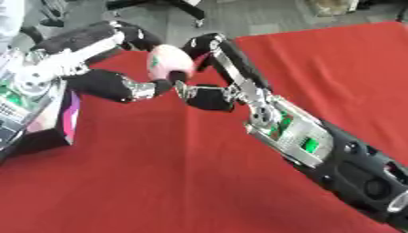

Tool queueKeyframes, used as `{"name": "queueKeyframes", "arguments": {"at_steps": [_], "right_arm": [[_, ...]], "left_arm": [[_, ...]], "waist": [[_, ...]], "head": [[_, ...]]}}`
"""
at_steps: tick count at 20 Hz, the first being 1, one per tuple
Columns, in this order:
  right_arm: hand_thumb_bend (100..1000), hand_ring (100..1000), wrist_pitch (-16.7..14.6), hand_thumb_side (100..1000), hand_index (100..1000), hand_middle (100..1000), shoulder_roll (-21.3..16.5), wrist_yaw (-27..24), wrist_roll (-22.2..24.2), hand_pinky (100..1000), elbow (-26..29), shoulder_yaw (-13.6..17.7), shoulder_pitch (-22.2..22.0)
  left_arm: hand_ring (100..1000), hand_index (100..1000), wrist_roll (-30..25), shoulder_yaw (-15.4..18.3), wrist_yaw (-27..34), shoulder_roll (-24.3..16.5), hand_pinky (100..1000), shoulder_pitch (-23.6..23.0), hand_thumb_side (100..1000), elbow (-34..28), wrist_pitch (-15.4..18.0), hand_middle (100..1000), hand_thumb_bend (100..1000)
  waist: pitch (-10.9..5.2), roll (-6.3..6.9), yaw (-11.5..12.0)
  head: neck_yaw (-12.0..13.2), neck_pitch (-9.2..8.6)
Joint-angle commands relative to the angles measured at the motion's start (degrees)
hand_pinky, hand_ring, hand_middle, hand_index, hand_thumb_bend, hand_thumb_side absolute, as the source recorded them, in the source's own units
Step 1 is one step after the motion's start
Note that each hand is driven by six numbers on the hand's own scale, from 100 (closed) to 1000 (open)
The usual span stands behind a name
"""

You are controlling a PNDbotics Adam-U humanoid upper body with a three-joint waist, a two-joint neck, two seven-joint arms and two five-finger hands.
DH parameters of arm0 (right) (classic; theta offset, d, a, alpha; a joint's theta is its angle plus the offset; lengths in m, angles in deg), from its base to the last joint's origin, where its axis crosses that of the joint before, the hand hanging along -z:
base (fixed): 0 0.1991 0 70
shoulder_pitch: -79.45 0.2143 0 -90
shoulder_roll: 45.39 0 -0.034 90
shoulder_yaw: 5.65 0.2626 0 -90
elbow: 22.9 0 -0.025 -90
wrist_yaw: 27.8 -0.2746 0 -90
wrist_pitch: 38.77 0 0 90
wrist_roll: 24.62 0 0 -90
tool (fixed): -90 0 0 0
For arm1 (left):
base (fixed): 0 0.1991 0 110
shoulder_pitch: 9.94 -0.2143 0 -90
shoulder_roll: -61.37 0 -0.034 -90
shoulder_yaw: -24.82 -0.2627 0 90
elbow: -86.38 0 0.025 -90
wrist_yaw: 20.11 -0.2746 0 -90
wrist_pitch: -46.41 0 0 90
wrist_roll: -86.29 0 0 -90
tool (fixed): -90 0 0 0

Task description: Pick up the objects with one hand, pass them to the other hand, and then place them into the box on the other side of the table.

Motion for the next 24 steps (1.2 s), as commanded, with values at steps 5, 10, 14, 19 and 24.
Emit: {"name": "queueKeyframes", "arguments": {"at_steps": [5, 10, 14, 19, 24], "right_arm": [[100, 678, -0.1, 100, 568, 478, -0.6, 0.2, 0.0, 582, 1.0, 0.3, 0.8], [100, 678, 0.0, 100, 568, 477, -0.5, 0.3, -0.1, 581, 1.0, 0.2, 0.8], [100, 678, -0.2, 100, 567, 477, -0.5, 0.2, -0.2, 580, 1.0, 0.2, 0.8], [100, 678, -0.4, 100, 567, 477, -0.5, 0.2, -0.3, 579, 1.0, 0.1, 0.7], [100, 689, 0.0, 100, 579, 489, -0.5, 0.5, -0.2, 584, 1.0, 0.0, 0.6]], "left_arm": [[822, 868, 3.7, 0.9, 0.8, 0.4, 840, 0.8, 625, 0.6, -0.5, 718, 342], [803, 793, 4.7, 0.6, 2.5, 0.6, 838, 0.7, 539, 1.2, -0.6, 652, 178], [771, 716, 4.3, 0.2, 3.4, 0.9, 830, 0.6, 441, 2.0, -0.7, 603, 100], [747, 606, 2.2, -0.2, 5.0, 1.3, 827, 0.5, 163, 3.2, 0.2, 558, 100], [715, 467, 1.2, -0.2, 7.2, 1.4, 814, 0.5, 152, 3.5, 1.7, 501, 100]], "waist": [[0.5, 0.48, -0.1], [0.64, 0.49, -0.1], [0.69, 0.44, -0.1], [0.8, 0.48, -0.2], [0.85, 0.48, -0.2]], "head": [[0.2, -0.09], [0.2, -0.09], [0.2, -0.09], [0.2, -0.09], [0.2, -0.09]]}}
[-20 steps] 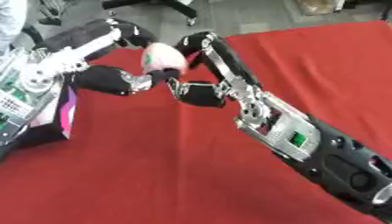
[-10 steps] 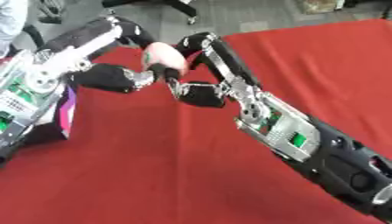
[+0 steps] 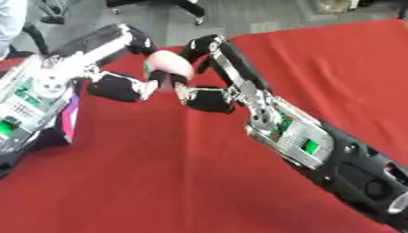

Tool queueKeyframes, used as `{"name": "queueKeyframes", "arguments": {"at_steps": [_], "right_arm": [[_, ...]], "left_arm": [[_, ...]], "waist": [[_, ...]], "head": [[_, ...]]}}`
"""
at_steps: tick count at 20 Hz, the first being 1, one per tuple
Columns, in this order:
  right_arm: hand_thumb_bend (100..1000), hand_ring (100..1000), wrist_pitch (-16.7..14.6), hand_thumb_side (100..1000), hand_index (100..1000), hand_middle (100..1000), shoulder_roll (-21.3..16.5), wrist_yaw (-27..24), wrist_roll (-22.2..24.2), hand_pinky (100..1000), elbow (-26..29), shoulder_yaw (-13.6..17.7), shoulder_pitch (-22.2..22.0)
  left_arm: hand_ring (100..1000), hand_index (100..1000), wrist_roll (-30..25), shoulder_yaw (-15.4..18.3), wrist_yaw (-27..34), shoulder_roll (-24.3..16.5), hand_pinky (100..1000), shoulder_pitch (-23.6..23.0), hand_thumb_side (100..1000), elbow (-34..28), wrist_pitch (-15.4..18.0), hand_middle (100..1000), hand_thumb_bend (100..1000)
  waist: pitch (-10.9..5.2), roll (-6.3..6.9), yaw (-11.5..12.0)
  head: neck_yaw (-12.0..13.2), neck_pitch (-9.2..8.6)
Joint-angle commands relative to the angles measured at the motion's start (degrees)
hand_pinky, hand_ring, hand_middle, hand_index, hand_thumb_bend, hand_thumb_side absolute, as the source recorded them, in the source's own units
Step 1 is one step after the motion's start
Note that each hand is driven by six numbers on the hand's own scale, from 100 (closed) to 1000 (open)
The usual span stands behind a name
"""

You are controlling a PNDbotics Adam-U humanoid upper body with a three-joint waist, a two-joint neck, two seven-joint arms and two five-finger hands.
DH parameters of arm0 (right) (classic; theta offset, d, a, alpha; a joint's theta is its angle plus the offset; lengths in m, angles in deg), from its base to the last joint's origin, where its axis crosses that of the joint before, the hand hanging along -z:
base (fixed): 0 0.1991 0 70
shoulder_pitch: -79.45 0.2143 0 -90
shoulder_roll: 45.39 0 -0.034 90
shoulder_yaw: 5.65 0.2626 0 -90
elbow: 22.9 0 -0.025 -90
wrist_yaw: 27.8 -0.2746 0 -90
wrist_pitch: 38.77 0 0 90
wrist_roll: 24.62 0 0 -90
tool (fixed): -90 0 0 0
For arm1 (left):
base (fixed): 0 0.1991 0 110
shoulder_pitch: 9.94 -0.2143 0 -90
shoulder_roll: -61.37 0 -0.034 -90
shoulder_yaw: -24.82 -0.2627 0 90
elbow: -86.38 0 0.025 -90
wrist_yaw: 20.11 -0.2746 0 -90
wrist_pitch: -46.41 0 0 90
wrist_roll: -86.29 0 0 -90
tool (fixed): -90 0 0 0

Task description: Pick up the objects with one hand, pass them to the other hand, and then place them into the box on the other side of the table.

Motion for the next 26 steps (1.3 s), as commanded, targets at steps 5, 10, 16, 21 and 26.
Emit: {"name": "queueKeyframes", "arguments": {"at_steps": [5, 10, 16, 21, 26], "right_arm": [[425, 747, 2.0, 149, 694, 589, -0.8, 2.5, 2.0, 629, 1.0, 0.6, 0.5], [463, 795, 3.4, 448, 805, 673, -1.0, 6.2, 5.3, 665, 1.0, 0.7, 0.1], [471, 818, 2.3, 590, 850, 708, -1.1, 8.1, 6.8, 677, 1.0, 1.0, -0.1], [465, 819, 2.0, 573, 851, 709, -1.2, 8.4, 6.7, 675, 1.0, 1.3, -0.5], [458, 817, 2.3, 539, 847, 706, -1.6, 8.1, 5.8, 674, 1.0, 1.5, -1.0]], "left_arm": [[681, 422, 0.3, 0.4, -0.3, -0.9, 801, 0.8, 119, -0.4, 1.2, 461, 100], [665, 409, -0.1, 0.9, -2.7, -2.0, 791, 0.5, 107, -0.7, 1.2, 436, 100], [655, 383, 0.9, 2.0, -5.2, -3.0, 786, -0.1, 101, 0.2, 1.3, 416, 100], [652, 375, 1.8, 2.9, -5.8, -4.4, 785, -0.9, 100, 0.5, 1.8, 412, 100], [651, 377, 2.3, 4.8, -5.7, -8.0, 784, -2.1, 100, 0.0, 1.2, 414, 100]], "waist": [[0.31, 0.33, 0.1], [0.2, 0.19, 0.2], [0.11, 0.01, 0.2], [0.06, 0.04, 0.3], [-0.06, 0.15, 0.5]], "head": [[-0.1, -0.09], [0.0, -0.09], [0.1, -0.09], [0.2, -0.09], [0.2, -0.09]]}}
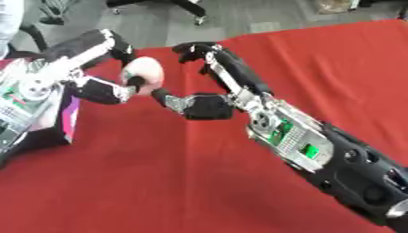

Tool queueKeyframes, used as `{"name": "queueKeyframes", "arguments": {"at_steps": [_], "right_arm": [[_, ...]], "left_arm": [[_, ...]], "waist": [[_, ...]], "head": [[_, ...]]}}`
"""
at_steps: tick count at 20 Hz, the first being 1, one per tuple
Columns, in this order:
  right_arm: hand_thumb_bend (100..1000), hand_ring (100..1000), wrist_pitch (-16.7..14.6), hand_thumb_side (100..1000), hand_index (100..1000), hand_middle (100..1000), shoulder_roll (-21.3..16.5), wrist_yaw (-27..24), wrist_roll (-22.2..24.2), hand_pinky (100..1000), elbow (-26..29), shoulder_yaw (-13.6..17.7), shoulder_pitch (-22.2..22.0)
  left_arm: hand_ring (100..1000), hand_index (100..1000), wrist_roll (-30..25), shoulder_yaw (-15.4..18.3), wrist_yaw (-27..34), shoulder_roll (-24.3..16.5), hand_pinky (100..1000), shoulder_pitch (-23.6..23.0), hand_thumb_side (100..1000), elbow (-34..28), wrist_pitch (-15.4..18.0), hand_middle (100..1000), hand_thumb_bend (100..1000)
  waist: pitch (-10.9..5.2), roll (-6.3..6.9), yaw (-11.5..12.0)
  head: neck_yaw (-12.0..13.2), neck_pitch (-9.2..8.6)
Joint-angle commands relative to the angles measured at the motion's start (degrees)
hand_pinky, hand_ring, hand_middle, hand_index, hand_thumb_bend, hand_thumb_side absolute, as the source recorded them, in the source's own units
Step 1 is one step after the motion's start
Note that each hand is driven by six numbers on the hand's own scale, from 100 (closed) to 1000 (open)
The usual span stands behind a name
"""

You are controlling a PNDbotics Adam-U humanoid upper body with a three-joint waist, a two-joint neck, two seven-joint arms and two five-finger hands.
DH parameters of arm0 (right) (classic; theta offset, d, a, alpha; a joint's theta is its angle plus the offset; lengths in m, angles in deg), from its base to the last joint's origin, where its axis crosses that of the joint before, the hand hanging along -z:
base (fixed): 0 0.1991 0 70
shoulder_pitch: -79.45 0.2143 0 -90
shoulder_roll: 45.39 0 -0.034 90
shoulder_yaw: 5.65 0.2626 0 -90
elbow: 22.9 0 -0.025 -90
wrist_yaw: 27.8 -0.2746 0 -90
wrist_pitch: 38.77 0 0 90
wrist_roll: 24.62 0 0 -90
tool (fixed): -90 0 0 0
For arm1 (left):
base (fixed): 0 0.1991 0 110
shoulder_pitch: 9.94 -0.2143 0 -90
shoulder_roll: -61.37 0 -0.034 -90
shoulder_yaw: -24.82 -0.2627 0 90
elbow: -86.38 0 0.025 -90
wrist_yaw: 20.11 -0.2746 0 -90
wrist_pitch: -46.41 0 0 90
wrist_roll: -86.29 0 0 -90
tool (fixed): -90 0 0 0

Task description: Pick up the objects with one hand, pass them to the other hand, and then place them into the box on the other side of the table.

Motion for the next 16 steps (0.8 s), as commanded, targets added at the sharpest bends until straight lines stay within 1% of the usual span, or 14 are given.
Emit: {"name": "queueKeyframes", "arguments": {"at_steps": [1, 5, 7, 10, 11, 13, 16], "right_arm": [[463, 817, 0.1, 521, 846, 705, -1.6, 0.0, -0.6, 674, 1.1, 1.1, 0.4], [478, 816, 0.2, 460, 843, 703, -2.0, -0.3, -1.1, 674, 1.1, 1.4, 0.1], [495, 816, 0.1, 429, 843, 704, -2.5, -0.3, -1.2, 676, 1.1, 1.7, -0.2], [504, 815, -0.1, 409, 840, 702, -3.2, -0.2, -1.5, 677, 1.1, 2.4, -0.5], [507, 813, -0.3, 405, 838, 700, -3.4, -0.3, -1.6, 678, 1.1, 2.6, -0.6], [512, 811, -0.7, 397, 835, 696, -3.8, -0.4, -1.9, 677, 1.1, 3.1, -1.0], [518, 809, -0.8, 390, 832, 694, -4.0, -0.5, -2.4, 676, 1.1, 3.5, -1.4]], "left_arm": [[651, 379, 0.6, 2.4, -0.1, -4.0, 784, 0.2, 100, -1.1, -0.4, 413, 100], [650, 386, 2.1, 5.3, 0.1, -9.0, 785, -1.3, 100, -1.3, -1.3, 418, 100], [650, 389, 3.3, 6.6, -0.5, -12.1, 785, -2.0, 100, -0.5, -1.6, 428, 128], [653, 396, 4.7, 8.5, -1.4, -15.9, 787, -3.5, 100, 1.4, -1.6, 435, 155], [654, 398, 5.0, 9.4, -1.7, -17.1, 789, -4.3, 100, 2.1, -1.7, 438, 143], [655, 396, 5.6, 11.4, -1.6, -18.7, 792, -5.8, 100, 3.5, -2.2, 435, 121], [657, 399, 6.4, 13.3, -1.5, -20.3, 793, -7.2, 100, 5.4, -2.6, 439, 134]], "waist": [[-0.08, 0.17, 0.2], [-0.1, 0.15, 0.4], [-0.12, 0.14, 0.5], [-0.16, 0.0, 0.5], [-0.16, -0.11, 0.4], [-0.15, -0.3, 0.4], [-0.13, -0.51, 0.3]], "head": [[0.2, -0.09], [0.5, -0.09], [0.9, -0.09], [2.2, -0.09], [2.8, -0.09], [3.8, -0.09], [5.1, -0.09]]}}
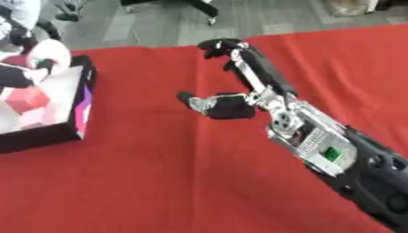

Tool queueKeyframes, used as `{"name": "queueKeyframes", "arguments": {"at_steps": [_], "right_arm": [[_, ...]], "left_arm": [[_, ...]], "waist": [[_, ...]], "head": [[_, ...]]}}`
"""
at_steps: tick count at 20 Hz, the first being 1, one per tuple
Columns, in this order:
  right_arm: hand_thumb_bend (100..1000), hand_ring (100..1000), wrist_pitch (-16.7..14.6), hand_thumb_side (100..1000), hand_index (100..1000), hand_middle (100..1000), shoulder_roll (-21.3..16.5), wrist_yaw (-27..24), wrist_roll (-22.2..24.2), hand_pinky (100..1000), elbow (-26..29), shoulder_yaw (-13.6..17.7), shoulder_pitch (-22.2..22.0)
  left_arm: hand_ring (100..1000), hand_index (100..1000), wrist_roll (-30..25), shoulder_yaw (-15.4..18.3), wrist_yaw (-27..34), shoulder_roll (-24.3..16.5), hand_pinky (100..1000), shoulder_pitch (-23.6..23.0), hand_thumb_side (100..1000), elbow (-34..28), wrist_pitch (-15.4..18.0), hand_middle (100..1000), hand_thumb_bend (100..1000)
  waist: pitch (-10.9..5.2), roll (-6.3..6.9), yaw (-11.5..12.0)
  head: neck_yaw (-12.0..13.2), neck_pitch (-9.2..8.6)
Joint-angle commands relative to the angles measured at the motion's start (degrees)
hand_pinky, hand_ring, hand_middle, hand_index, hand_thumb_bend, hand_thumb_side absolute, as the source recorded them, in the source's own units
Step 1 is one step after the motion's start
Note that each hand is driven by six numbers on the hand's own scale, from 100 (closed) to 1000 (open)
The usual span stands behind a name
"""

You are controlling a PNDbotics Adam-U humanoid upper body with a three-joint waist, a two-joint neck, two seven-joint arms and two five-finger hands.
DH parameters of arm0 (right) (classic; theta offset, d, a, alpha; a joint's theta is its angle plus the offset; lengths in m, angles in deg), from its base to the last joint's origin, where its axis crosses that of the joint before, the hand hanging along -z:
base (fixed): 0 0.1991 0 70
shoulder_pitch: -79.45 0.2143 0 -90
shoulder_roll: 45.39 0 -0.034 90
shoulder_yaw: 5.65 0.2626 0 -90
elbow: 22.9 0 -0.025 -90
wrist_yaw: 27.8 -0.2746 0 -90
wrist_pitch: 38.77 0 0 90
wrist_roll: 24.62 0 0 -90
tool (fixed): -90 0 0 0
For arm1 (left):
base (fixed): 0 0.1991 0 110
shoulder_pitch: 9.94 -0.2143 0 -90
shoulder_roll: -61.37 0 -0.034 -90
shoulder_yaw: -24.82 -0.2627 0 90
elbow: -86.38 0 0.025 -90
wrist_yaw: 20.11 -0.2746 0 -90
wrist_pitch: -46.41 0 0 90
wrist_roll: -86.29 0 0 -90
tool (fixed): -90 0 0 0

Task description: Pick up the objects with one hand, pass them to the other hand, and then place them into the box on the other side of the table.

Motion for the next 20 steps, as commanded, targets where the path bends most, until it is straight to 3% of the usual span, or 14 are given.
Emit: {"name": "queueKeyframes", "arguments": {"at_steps": [1, 8, 11, 15, 18, 20], "right_arm": [[518, 808, -0.3, 389, 832, 693, -1.6, -0.2, -0.7, 676, 1.1, 1.2, 0.3], [515, 805, -0.1, 388, 827, 687, -1.7, -1.4, -1.3, 668, 1.1, 1.5, -0.6], [518, 802, -0.4, 381, 824, 683, -1.7, -1.8, -1.9, 665, 1.1, 1.7, -0.8], [521, 801, -0.6, 380, 823, 682, -1.6, -1.8, -2.6, 664, 1.1, 1.9, -1.2], [525, 801, -0.7, 377, 822, 681, -1.5, -1.7, -2.8, 664, 1.1, 1.8, -1.4], [526, 800, -0.8, 373, 822, 681, -1.4, -1.6, -2.8, 664, 1.1, 1.9, -1.5]], "left_arm": [[657, 400, 1.1, 2.8, -0.4, -3.6, 794, 0.0, 100, 1.6, -0.4, 440, 129], [668, 425, 2.4, 5.0, -0.8, -3.2, 804, -1.3, 100, 8.4, 0.1, 458, 100], [686, 521, 3.3, 5.6, -0.7, -2.0, 812, -1.2, 100, 12.2, 2.0, 490, 100], [702, 579, 4.6, 6.4, -1.7, -0.4, 820, -0.5, 100, 17.2, 5.6, 516, 137], [734, 685, 5.5, 6.9, -3.7, 0.7, 832, 0.1, 285, 20.9, 7.4, 569, 222], [762, 829, 5.8, 7.3, -5.6, 1.3, 839, 0.4, 610, 23.2, 8.3, 635, 389]], "waist": [[-0.12, -0.57, -0.1], [0.12, -1.08, -0.5], [0.25, -1.35, -0.7], [0.42, -1.66, -0.9], [0.51, -1.86, -1.2], [0.53, -1.96, -1.4]], "head": [[1.8, -0.09], [5.6, -0.09], [6.2, -0.09], [6.4, -0.09], [6.4, -0.1], [6.5, -0.14]]}}
